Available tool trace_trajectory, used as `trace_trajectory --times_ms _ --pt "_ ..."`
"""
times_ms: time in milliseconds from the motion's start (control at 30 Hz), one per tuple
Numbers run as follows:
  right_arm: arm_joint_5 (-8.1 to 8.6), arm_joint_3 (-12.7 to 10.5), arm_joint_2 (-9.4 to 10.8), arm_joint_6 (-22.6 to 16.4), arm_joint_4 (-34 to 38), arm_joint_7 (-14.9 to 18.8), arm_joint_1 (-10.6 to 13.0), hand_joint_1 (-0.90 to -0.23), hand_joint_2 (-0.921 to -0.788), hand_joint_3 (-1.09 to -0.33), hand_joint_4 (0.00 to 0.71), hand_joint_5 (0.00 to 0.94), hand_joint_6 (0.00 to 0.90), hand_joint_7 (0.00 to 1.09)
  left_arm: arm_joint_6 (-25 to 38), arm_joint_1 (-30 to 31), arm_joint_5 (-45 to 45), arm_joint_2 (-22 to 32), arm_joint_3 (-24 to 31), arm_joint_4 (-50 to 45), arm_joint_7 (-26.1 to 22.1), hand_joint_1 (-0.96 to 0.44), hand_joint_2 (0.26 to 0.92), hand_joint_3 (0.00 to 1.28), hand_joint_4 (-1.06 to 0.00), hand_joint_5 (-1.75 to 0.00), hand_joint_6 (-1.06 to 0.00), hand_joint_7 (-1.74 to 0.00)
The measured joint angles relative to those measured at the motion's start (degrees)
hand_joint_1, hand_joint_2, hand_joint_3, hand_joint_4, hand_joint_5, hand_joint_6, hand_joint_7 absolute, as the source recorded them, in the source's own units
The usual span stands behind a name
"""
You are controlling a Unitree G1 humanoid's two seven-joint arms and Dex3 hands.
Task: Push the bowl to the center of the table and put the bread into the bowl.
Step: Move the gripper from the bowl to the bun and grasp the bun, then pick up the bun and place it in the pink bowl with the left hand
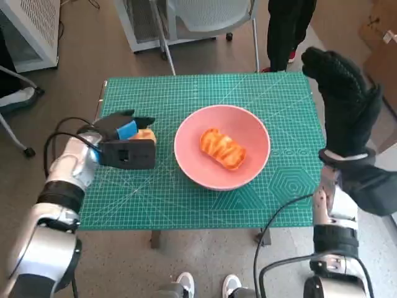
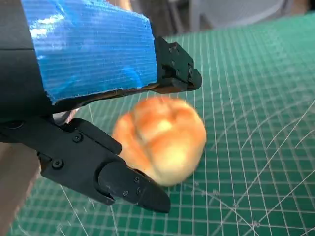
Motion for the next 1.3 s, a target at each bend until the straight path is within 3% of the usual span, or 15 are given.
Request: trace_trajectory --times_ms 133,200,233,333,433,533,633,933,1300 --pt "0.00 -0.06 -0.09 0.00 -0.77 -0.48 0.27 -0.432 -0.921 -0.497 0.364 0.000 0.460 0.01 1.77 -0.64 0.97 -1.14 -1.44 1.82 1.49 -0.12 0.814 0.01 -0.35 -0.04 -0.48 -0.05" --pt "0.00 -0.06 -0.10 0.00 -1.09 -0.66 0.46 -0.433 -0.921 -0.498 0.365 0.001 0.465 0.01 2.50 -1.03 1.61 -1.39 -2.38 2.52 2.21 -0.08 0.834 0.01 -0.52 -0.10 -0.54 -0.07" --pt "0.00 -0.06 -0.10 0.00 -1.22 -0.81 0.58 -0.434 -0.921 -0.498 0.366 0.002 0.467 0.02 2.79 -1.20 1.94 -1.48 -2.82 2.88 2.60 0.08 0.865 0.05 -0.56 -0.52 -0.59 -0.09" --pt "-0.01 -0.07 -0.10 0.00 -1.57 -1.14 1.06 -0.434 -0.921 -0.499 0.368 0.002 0.470 0.02 3.21 -1.46 2.59 -1.55 -4.13 3.41 3.68 0.27 0.903 0.10 -0.60 -1.04 -0.70 -0.14" --pt "-0.19 -0.06 -0.10 0.00 -1.93 -1.58 1.47 -0.434 -0.921 -0.500 0.368 0.002 0.470 0.02 3.12 -1.51 3.31 -1.54 -4.91 3.59 4.62 0.09 0.915 0.13 -0.61 -1.24 -0.59 -0.83" --pt "-0.51 -0.05 -0.10 0.00 -2.54 -2.02 1.85 -0.434 -0.921 -0.500 0.368 0.002 0.470 0.02 2.24 -1.51 3.54 -1.32 -5.38 3.62 5.60 0.03 0.919 0.14 -0.58 -1.28 -0.59 -1.07" --pt "-0.97 -0.05 -0.10 0.00 -3.06 -2.28 2.15 -0.433 -0.921 -0.501 0.368 0.002 0.470 0.02 1.29 -1.61 3.57 -1.04 -5.54 3.59 5.89 0.01 0.920 0.13 -0.56 -1.30 -0.61 -1.15" --pt "-1.14 -0.03 -0.09 0.04 -4.31 -2.74 2.63 -0.433 -0.921 -0.500 0.367 0.001 0.470 0.01 -2.54 -2.04 2.75 1.22 -4.36 -0.21 4.35 0.00 0.921 0.14 -0.57 -1.30 -0.60 -1.19" --pt "-1.01 0.01 -0.06 0.08 -4.61 -2.74 2.67 -0.438 -0.921 -0.496 0.370 0.002 0.471 0.01 -3.48 -1.02 -1.27 4.84 2.18 -22.04 1.72 0.00 0.920 0.05 -0.72 -1.08 -0.64 -1.21"
